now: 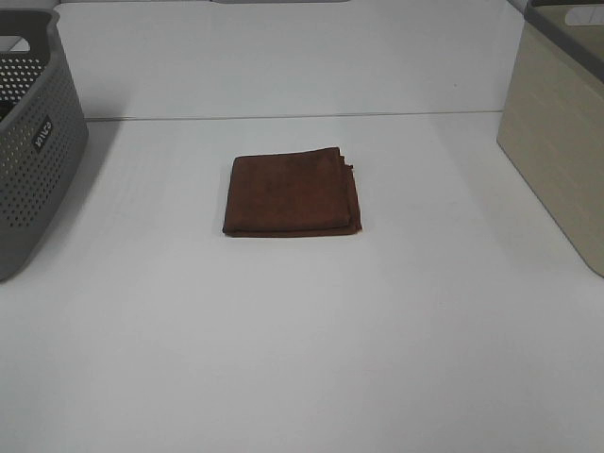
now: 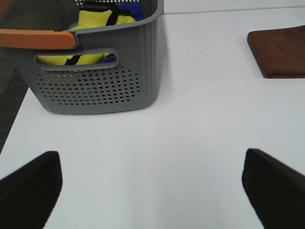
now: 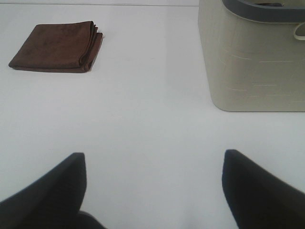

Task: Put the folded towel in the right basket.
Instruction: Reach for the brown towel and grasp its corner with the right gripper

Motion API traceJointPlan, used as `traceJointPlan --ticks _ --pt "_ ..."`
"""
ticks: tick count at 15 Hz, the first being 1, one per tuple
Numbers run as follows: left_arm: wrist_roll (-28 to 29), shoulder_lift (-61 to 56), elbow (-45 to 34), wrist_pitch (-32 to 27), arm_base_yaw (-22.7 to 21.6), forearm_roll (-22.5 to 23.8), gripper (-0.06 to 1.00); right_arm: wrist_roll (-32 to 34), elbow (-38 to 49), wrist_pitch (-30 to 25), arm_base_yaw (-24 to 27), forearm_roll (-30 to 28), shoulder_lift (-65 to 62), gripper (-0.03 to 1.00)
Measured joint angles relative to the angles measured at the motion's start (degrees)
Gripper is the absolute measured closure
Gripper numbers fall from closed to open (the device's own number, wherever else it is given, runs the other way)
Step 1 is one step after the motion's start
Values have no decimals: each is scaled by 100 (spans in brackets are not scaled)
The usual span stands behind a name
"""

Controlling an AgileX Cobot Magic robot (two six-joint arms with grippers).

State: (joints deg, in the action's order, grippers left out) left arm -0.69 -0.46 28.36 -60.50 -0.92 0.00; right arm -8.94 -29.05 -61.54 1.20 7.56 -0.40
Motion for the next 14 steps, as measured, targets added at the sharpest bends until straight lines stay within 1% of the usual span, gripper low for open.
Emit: traceJointPlan --ticks 14 --pt "0 0 0 0 0 0 -3 0 0 0 0 0 0 22"
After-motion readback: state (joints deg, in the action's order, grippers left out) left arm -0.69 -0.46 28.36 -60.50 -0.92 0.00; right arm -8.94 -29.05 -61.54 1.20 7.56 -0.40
